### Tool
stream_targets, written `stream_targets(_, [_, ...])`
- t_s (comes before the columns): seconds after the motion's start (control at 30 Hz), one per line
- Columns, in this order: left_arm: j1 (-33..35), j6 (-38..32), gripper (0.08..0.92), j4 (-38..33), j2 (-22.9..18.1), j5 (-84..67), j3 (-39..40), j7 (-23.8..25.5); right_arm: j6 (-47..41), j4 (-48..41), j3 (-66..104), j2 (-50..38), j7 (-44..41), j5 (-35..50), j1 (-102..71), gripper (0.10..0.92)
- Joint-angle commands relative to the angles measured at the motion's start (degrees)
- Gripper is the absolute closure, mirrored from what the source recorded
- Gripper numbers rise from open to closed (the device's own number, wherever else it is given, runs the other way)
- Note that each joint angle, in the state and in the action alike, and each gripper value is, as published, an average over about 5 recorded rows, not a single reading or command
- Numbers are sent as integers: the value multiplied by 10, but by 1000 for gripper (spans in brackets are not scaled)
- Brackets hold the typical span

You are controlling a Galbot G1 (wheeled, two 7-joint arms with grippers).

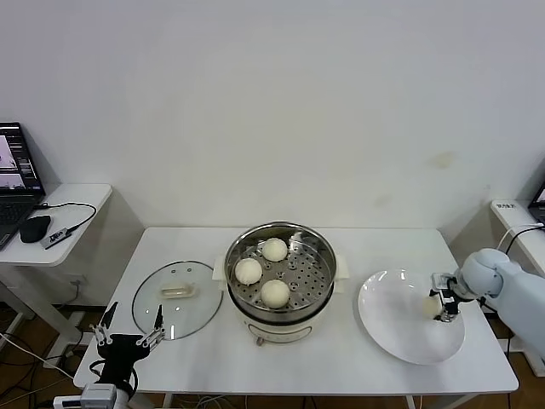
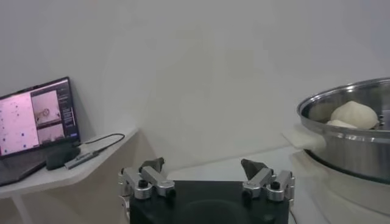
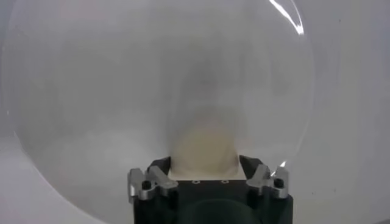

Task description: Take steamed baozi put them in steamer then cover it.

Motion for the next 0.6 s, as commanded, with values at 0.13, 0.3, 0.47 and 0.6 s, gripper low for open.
stream_targets(0.13, [2, 0, 177, -2, 1, -1, -3, 0, -4, 17, -33, -14, -21, 20, 53, 427])
stream_targets(0.3, [-1, 0, 177, -1, 2, -1, -1, 0, -23, 65, -105, -41, -37, 73, 135, 429])
stream_targets(0.47, [-6, 1, 177, 1, 1, 0, 5, 0, -50, 124, -180, -55, -47, 136, 253, 427])
stream_targets(0.6, [-10, 2, 177, 3, 4, -1, 6, 0, -68, 157, -257, -47, -47, 176, 368, 426])
